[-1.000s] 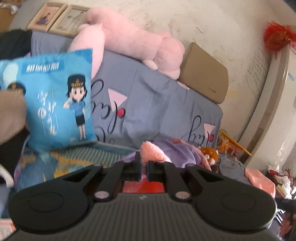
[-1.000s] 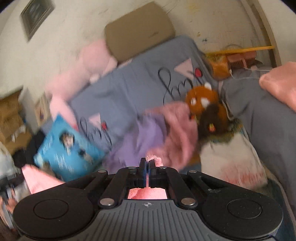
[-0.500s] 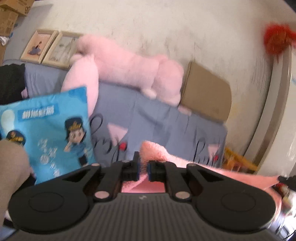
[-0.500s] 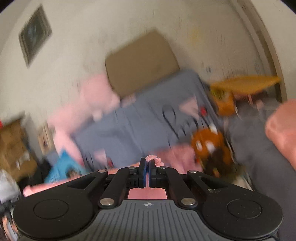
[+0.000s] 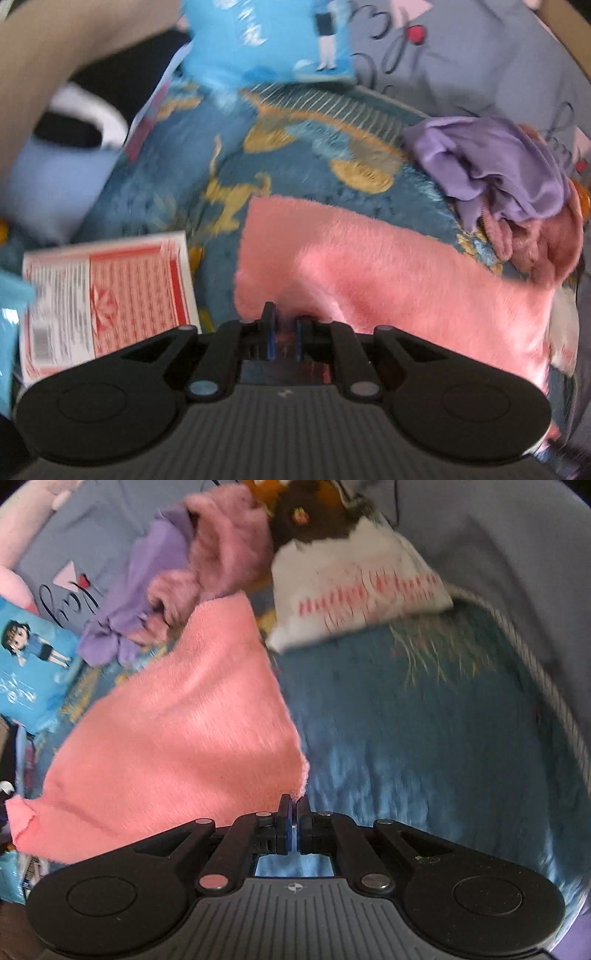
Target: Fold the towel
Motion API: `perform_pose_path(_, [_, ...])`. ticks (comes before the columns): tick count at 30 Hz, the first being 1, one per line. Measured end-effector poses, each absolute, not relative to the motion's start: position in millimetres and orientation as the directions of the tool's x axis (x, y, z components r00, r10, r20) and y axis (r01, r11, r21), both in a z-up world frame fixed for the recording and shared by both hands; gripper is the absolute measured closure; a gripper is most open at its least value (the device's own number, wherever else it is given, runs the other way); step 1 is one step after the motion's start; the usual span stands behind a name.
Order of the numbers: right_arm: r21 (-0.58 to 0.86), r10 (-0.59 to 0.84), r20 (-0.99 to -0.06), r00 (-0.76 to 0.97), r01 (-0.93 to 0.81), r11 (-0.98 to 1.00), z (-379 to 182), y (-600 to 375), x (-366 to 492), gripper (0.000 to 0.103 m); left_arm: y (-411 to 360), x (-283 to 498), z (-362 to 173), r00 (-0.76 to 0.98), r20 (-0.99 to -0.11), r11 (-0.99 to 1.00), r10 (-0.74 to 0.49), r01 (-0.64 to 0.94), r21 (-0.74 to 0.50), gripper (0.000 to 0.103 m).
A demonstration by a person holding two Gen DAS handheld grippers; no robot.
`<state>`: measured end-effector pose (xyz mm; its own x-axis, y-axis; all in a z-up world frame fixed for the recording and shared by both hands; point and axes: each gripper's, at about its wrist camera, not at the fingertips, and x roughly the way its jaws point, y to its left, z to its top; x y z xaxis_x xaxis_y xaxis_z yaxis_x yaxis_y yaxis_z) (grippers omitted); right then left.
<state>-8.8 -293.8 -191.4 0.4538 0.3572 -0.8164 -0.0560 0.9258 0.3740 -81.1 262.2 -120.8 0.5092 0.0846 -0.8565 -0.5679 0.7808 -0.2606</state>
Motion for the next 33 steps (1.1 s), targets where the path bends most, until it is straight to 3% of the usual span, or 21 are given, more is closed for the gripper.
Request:
perform_pose_path(8, [0.318,0.310,-0.823,0.476,-0.066,0.946,-193,-287,-16,0.100,287,-120,-125,0.406,-0.871,0.678,0.278,-0.725,-0.121,0.091])
perform_pose_path(12, [0.280,0.281,-0.822,0.496,-0.078,0.957,-190,-284,-18,0.099,297,-141,-120,0.467,-0.842,0.666,0.269,-0.722,-0.187,0.090])
perform_pose_path(14, [0.264,0.270,-0.821,0.504,-0.086,0.961,-189,-281,-20,0.096,293,-144,-119,0.514,-0.829,0.708,0.220,-0.669,-0.227,0.081])
perform_pose_path(16, [0.254,0.269,-0.819,0.507,-0.100,0.962,-188,-276,-22,0.096,279,-141,-118,0.545,-0.824,0.775,0.157,-0.585,-0.240,0.059])
perform_pose_path(18, [0.244,0.267,-0.818,0.510,-0.113,0.963,-187,-271,-24,0.095,263,-136,-116,0.552,-0.825,0.831,0.123,-0.512,-0.219,0.057])
perform_pose_path(21, [0.254,0.273,-0.815,0.511,-0.109,0.961,-187,-268,-26,0.095,237,-130,-116,0.531,-0.831,0.896,0.167,-0.434,-0.097,0.057])
perform_pose_path(25, [0.263,0.270,-0.814,0.514,-0.089,0.961,-189,-270,-29,0.092,182,-128,-114,0.578,-0.772,0.961,0.266,-0.221,0.165,0.057])
perform_pose_path(29, [0.260,0.264,-0.818,0.511,-0.082,0.962,-190,-273,-30,0.092,135,-143,-125,0.698,-0.676,0.948,0.234,-0.010,0.317,0.057])
perform_pose_path(33, [0.269,0.268,-0.815,0.513,-0.074,0.960,-190,-276,-29,0.092,123,-145,-140,0.699,-0.673,0.928,0.242,0.037,0.372,0.055])
